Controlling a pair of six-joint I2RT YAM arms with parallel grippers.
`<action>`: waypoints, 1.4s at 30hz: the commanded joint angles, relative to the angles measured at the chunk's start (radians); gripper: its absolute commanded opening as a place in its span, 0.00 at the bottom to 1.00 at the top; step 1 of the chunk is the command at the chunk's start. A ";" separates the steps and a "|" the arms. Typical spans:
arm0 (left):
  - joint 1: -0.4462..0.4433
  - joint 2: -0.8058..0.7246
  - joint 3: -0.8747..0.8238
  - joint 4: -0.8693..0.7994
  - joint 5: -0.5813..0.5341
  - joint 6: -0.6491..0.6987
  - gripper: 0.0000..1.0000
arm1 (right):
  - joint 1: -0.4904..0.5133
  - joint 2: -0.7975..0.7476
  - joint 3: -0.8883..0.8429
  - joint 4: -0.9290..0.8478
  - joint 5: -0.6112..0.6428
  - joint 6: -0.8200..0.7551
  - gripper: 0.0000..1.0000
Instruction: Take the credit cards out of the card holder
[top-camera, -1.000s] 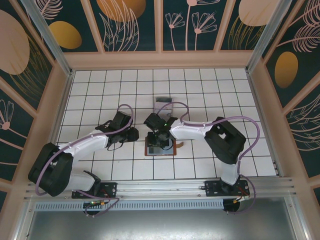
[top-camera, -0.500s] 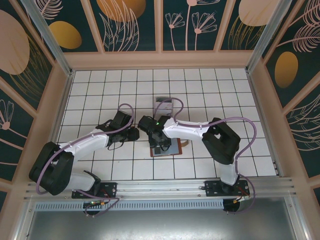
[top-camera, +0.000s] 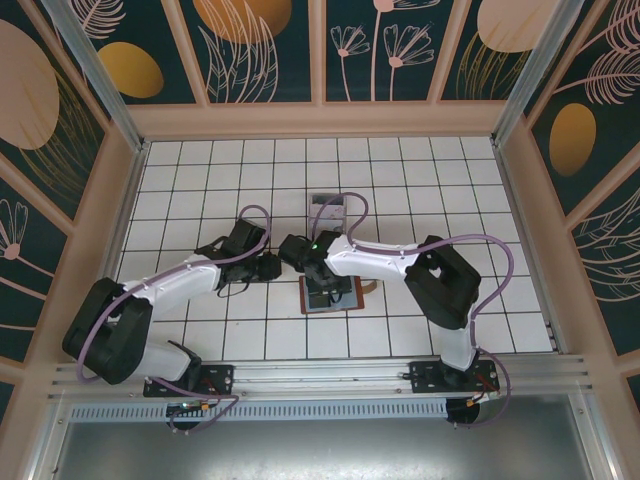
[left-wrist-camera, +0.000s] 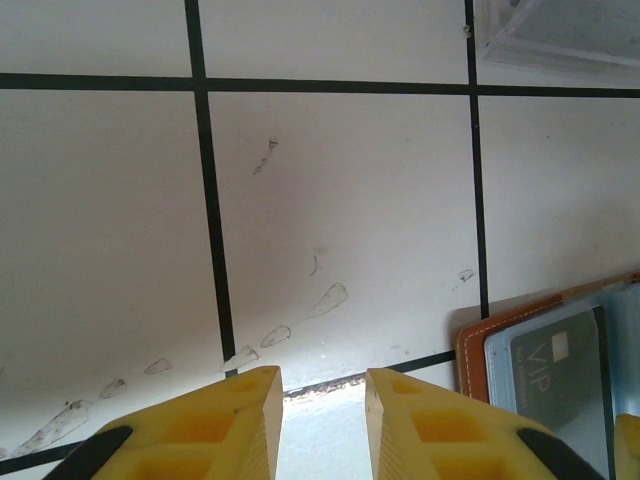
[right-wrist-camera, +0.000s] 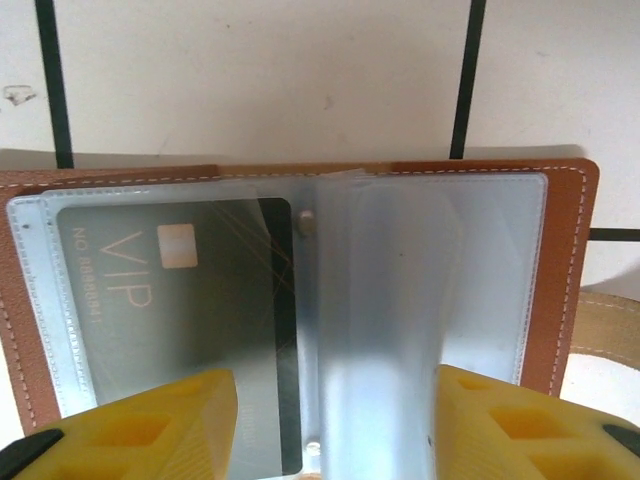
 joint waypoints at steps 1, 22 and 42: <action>0.000 0.020 0.028 0.008 0.036 0.013 0.29 | -0.023 -0.057 -0.051 -0.002 0.020 0.019 0.52; -0.137 0.107 0.093 0.013 0.024 -0.046 0.30 | -0.184 -0.308 -0.451 0.329 -0.189 0.003 0.52; -0.194 0.130 0.065 0.035 0.073 -0.076 0.29 | -0.156 -0.284 -0.431 0.362 -0.255 0.023 0.35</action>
